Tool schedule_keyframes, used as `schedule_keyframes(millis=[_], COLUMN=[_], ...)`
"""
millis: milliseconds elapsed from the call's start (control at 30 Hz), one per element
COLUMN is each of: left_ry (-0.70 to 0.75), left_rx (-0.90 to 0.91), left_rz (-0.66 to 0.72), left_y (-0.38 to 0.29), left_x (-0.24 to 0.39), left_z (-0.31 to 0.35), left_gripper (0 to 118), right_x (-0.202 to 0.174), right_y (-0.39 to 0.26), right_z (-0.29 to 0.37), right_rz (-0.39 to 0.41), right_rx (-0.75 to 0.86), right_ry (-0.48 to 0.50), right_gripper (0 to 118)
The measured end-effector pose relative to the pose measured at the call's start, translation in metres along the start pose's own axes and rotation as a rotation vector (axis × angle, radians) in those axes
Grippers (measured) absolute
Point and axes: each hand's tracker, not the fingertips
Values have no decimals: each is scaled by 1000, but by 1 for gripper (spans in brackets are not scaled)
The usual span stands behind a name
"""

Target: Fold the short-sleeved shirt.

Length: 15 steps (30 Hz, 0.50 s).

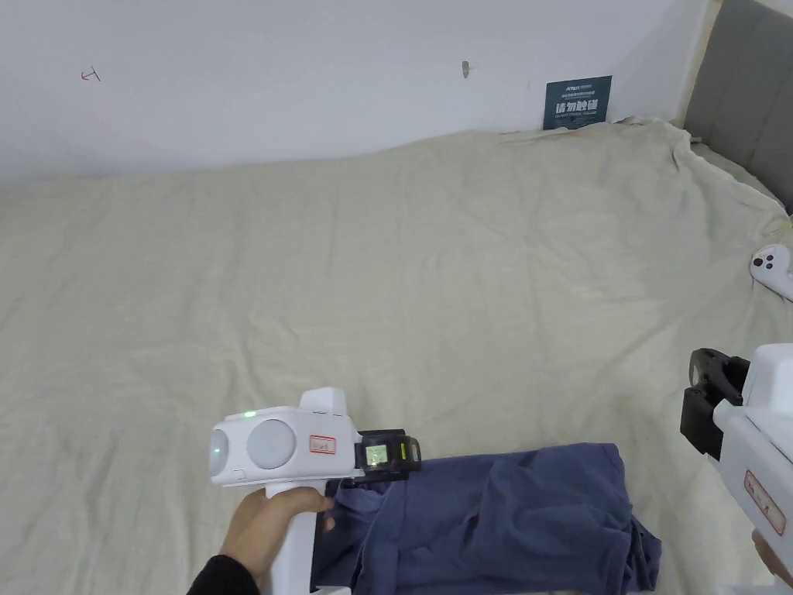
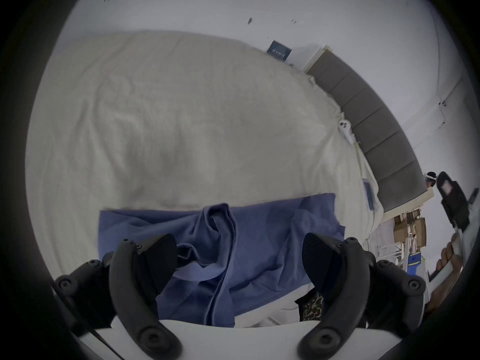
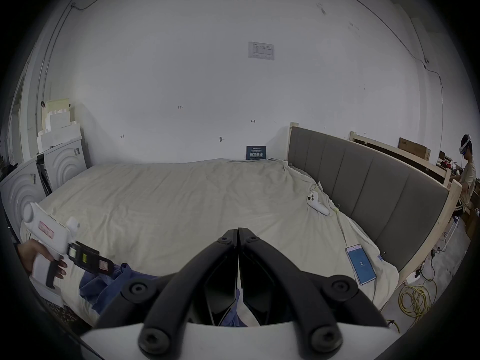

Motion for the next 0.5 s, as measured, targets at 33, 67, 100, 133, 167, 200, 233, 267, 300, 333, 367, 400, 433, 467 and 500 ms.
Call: schedule_keyframes(millis=[33, 67, 100, 133, 167, 200, 233, 267, 300, 333, 367, 400, 433, 467, 500], left_ry=[5, 18, 38, 69, 99, 133, 163, 191, 225, 245, 259, 260, 268, 272, 271], left_rx=[44, 90, 134, 174, 200, 220, 235, 243, 258, 279, 294, 307, 313, 310, 310], left_rz=[-13, -21, -24, -24, -27, -33, -43, -55, -60, -67, -84, -89, -93, -87, -74], left_y=[0, 0, -1, -2, -3, -4, -5, -7, -9, -13, -17, -21, -25, -29, -32], left_x=[-2, -5, -9, -13, -18, -23, -29, -34, -40, -45, -50, -56, -61, -65, -70], left_z=[12, 23, 34, 45, 53, 60, 66, 70, 73, 75, 76, 75, 72, 70, 66], left_gripper=[104, 104, 104, 105, 107, 110, 111, 110, 108, 103, 84, 65, 40, 13, 3], right_x=[0, -1, -2, -2, -3, -4, -5, -5, -6, -6, -7, -7, -8, -8, -8], right_y=[1, 1, 2, 3, 4, 5, 5, 6, 6, 6, 6, 6, 6, 6, 5], right_z=[0, 0, 1, 1, 2, 2, 2, 2, 2, 2, 2, 2, 2, 2, 1], right_rz=[0, 0, 1, 3, 6, 8, 8, 7, 7, 7, 7, 7, 5, 4, 3], right_rx=[2, 5, 8, 11, 14, 16, 17, 19, 20, 20, 20, 21, 21, 19, 18], right_ry=[2, 6, 8, 10, 12, 13, 16, 18, 20, 22, 23, 24, 25, 26, 28], right_gripper=[0, 0, 0, 0, 0, 0, 0, 0, 0, 0, 0, 0, 0, 0, 0])
